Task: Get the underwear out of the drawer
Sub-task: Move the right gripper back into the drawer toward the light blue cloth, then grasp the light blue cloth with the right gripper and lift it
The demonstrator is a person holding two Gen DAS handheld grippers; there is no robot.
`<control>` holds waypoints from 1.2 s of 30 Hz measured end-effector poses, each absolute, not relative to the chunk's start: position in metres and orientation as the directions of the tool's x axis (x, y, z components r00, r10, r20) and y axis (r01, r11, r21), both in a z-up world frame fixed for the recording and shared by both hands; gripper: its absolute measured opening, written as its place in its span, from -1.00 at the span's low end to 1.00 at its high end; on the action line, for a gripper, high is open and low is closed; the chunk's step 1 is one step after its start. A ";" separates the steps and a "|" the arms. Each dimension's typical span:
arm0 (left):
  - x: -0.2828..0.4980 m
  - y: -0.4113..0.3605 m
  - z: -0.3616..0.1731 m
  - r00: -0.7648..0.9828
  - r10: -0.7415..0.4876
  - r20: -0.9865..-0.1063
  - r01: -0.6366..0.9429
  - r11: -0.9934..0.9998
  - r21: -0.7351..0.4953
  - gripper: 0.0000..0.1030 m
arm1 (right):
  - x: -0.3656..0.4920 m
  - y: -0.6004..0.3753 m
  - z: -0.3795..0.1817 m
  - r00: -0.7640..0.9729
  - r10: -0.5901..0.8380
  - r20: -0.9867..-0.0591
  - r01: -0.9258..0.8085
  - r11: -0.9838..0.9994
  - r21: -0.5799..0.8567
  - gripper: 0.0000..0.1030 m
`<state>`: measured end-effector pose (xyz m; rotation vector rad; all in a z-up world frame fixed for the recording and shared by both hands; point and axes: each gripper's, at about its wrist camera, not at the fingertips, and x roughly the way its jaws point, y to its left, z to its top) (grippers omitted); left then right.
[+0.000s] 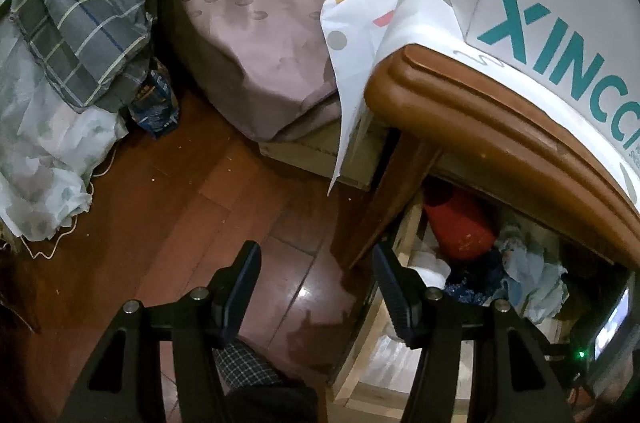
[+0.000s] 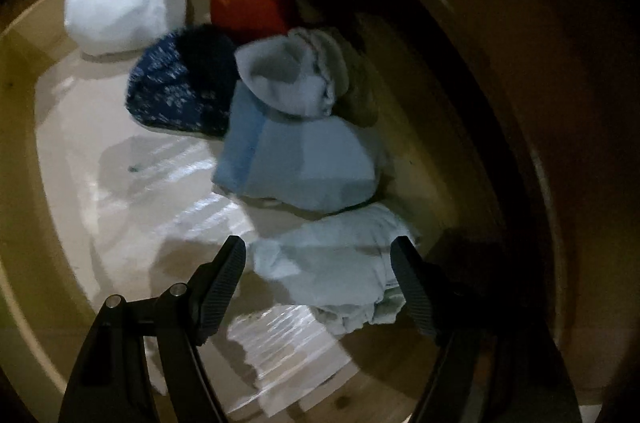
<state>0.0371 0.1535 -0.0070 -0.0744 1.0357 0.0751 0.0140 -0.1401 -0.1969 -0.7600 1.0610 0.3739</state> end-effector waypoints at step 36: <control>0.037 0.097 -0.051 0.301 -0.281 -0.911 0.182 0.955 -0.234 0.15 | -0.024 -0.183 -0.225 0.172 0.030 -0.985 -0.557 0.827 -0.072 -0.30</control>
